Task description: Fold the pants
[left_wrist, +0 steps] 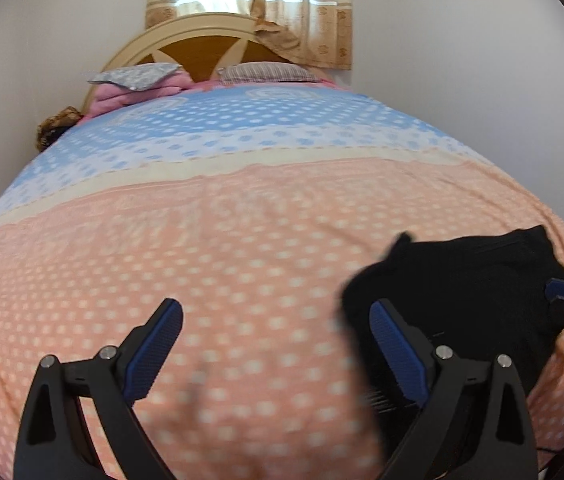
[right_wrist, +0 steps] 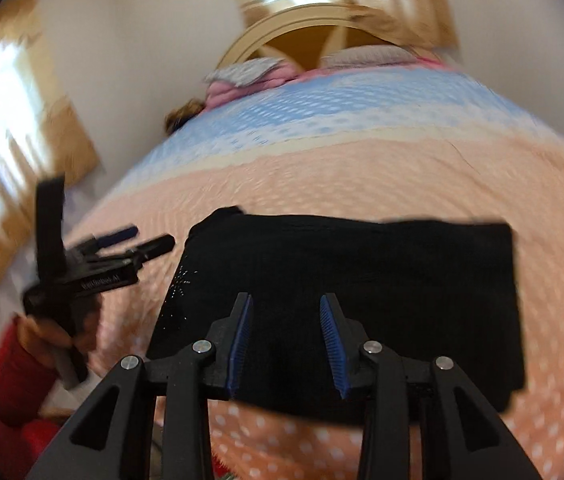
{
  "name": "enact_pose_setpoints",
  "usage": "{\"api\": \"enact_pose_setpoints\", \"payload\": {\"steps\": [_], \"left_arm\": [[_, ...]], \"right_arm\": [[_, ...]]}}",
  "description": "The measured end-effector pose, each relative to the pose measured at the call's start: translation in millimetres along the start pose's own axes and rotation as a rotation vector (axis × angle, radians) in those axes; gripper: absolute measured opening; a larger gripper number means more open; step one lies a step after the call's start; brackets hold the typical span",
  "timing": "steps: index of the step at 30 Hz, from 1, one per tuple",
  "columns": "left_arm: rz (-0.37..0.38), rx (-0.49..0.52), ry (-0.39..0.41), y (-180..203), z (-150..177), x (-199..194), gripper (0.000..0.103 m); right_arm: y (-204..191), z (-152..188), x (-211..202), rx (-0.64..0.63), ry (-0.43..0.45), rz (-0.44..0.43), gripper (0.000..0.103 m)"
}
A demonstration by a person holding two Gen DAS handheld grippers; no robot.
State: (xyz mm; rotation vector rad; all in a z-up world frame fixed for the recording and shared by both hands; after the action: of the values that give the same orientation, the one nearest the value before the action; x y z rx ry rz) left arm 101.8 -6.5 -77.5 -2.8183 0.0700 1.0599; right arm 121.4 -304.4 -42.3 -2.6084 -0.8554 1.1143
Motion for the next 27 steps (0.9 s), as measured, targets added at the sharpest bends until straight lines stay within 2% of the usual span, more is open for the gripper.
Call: {"api": "enact_pose_setpoints", "payload": {"steps": [4, 7, 10, 11, 12, 14, 17, 20, 23, 27], "left_arm": [[0.004, 0.1, 0.018, -7, 0, 11, 0.095], [0.07, 0.207, -0.005, 10, 7, 23, 0.09], [0.052, 0.282, -0.002, 26, 9, 39, 0.085], [0.071, 0.293, -0.014, 33, 8, 44, 0.084], [0.093, 0.299, -0.022, 37, 7, 46, 0.083], [0.099, 0.321, -0.007, 47, 1, 52, 0.083], [0.108, 0.309, 0.005, 56, -17, 60, 0.083], [0.092, 0.262, 0.038, 62, -50, 69, 0.083], [0.05, 0.21, 0.089, 45, -77, 64, 0.083], [0.087, 0.153, 0.105, 16, -79, 36, 0.084]], "right_arm": [[-35, -8, 38, -0.001, -0.053, -0.149, 0.037], [-46, -7, 56, -0.024, -0.065, -0.129, 0.037], [-39, 8, 69, 0.023, -0.101, -0.115, 0.037], [-34, 14, 72, 0.047, -0.117, -0.111, 0.037], [-27, 23, 76, 0.081, -0.128, -0.125, 0.037], [-21, 28, 68, 0.123, -0.086, -0.173, 0.036], [-8, 29, 66, 0.213, -0.079, -0.22, 0.035], [-5, 31, 66, 0.239, -0.075, -0.242, 0.035], [-8, 31, 67, 0.241, -0.073, -0.237, 0.035], [-8, 31, 67, 0.232, -0.061, -0.232, 0.035]]}}
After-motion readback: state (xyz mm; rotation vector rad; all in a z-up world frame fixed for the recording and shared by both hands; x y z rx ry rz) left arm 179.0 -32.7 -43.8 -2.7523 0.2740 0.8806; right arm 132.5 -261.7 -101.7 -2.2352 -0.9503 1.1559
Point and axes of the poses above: each gripper's, at about its wrist camera, not at the fingertips, and x roughly the way its jaws point, y to its right, z to its underside, the point moved 5 cm from there along x, roughly the way its jaws point, and after that the axes turned 11 degrees about -z, right-handed, at the moved point
